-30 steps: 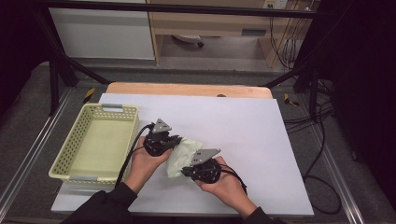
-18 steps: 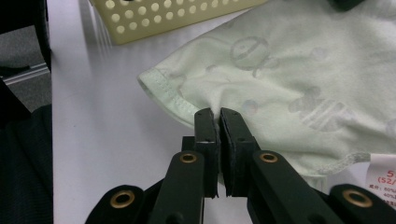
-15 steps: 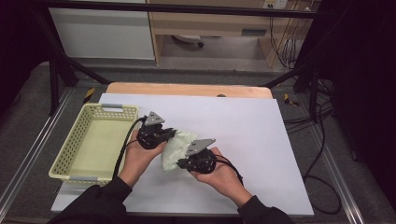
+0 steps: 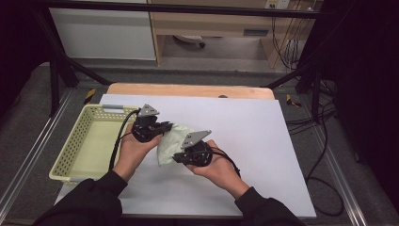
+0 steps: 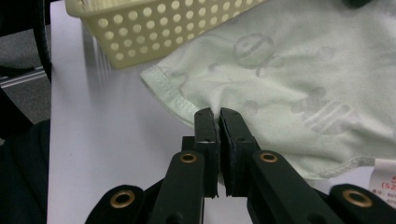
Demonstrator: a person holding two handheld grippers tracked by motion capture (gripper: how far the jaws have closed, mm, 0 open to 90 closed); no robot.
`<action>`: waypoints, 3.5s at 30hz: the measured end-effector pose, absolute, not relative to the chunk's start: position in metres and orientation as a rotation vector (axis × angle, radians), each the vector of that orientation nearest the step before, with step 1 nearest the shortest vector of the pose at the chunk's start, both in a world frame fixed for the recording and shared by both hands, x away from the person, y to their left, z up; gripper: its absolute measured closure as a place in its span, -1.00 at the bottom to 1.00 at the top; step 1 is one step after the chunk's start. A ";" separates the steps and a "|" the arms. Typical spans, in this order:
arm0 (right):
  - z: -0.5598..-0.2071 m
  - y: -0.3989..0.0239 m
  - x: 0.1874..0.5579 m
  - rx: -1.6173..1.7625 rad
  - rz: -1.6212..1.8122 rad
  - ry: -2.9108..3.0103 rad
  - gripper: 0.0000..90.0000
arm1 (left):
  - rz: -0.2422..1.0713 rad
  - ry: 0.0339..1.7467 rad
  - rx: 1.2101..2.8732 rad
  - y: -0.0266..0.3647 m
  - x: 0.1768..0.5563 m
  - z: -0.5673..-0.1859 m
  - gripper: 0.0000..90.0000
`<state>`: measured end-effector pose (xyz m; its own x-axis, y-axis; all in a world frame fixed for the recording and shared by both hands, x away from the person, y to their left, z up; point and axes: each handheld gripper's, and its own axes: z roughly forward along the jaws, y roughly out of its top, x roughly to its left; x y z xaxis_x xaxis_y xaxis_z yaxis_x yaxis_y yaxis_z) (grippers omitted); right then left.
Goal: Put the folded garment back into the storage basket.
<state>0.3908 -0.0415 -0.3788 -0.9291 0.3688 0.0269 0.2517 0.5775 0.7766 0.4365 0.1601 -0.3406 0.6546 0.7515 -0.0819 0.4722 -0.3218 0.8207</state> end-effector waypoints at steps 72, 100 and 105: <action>-0.335 0.065 0.415 0.337 1.374 2.652 0.91 | 0.516 1.062 1.838 0.275 0.425 -0.300 0.87; -0.333 0.100 0.417 0.296 1.413 2.668 0.91 | 0.523 1.101 1.801 0.315 0.418 -0.287 0.87; -0.331 0.106 0.416 0.310 1.420 2.660 0.91 | 0.519 1.115 1.824 0.324 0.417 -0.291 0.87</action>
<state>0.4161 0.1064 -0.3312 -0.9732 0.2302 -0.0009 0.1273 0.5415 0.8310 0.4169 0.3244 -0.2911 0.5033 0.8584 -0.0988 0.4770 -0.1806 0.8602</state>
